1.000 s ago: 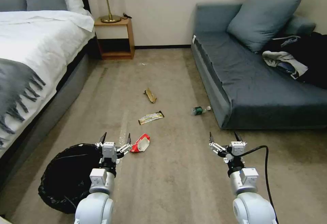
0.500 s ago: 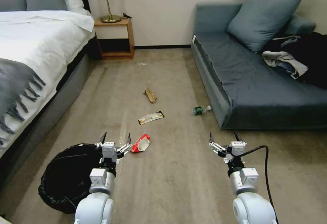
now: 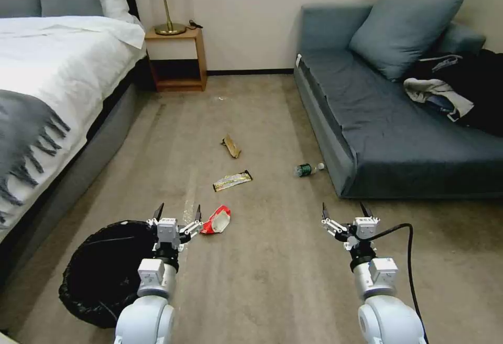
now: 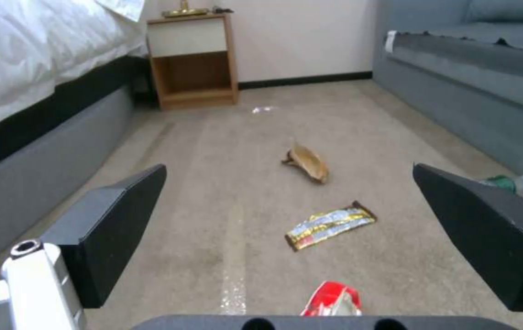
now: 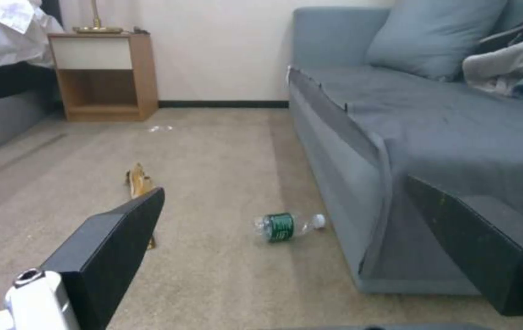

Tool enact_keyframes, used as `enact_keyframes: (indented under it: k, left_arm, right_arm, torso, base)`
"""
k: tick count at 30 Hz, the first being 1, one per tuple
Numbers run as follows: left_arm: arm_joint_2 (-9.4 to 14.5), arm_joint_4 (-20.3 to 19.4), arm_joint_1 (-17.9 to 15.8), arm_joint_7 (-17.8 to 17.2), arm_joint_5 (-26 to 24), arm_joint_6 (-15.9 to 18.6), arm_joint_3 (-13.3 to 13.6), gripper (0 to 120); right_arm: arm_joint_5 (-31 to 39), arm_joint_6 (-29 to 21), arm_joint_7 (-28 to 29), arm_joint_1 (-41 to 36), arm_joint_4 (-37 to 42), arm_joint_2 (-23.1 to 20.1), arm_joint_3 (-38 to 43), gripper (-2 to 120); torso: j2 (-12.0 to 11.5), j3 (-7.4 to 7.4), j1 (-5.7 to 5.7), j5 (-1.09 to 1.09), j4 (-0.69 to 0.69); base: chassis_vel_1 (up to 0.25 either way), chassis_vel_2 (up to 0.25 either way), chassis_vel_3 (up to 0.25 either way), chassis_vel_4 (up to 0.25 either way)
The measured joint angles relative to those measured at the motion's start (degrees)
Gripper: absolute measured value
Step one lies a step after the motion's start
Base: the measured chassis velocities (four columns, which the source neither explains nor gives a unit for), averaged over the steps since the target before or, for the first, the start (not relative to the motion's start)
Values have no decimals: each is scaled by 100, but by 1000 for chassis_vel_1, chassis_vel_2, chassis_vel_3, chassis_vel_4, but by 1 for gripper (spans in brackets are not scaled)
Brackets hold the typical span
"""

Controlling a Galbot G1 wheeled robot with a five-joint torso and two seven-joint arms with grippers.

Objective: Pick up the trash bin, then pick up the garbage on the floor and place it into the trash bin.

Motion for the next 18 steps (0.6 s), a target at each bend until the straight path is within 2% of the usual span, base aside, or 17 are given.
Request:
enact_keyframes:
  k: [18]
  left_arm:
    - [0,0,0,0,0,0,0,100]
  right_arm:
    - [0,0,0,0,0,0,0,100]
  torso:
    - [0,0,-1,0,0]
  base:
    - [0,0,0,0]
